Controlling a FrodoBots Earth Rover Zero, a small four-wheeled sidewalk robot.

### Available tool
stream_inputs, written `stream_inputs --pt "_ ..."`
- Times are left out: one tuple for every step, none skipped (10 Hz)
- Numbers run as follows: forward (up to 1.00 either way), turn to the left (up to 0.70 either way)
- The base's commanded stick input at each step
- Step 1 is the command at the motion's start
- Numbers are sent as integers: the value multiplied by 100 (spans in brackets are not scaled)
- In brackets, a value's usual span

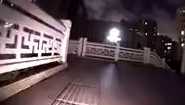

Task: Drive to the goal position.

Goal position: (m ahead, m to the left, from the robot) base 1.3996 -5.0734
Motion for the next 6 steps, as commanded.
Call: stream_inputs --pt "45 0" --pt "45 0" --pt "45 0" --pt "45 0" --pt "45 0" --pt "45 0"
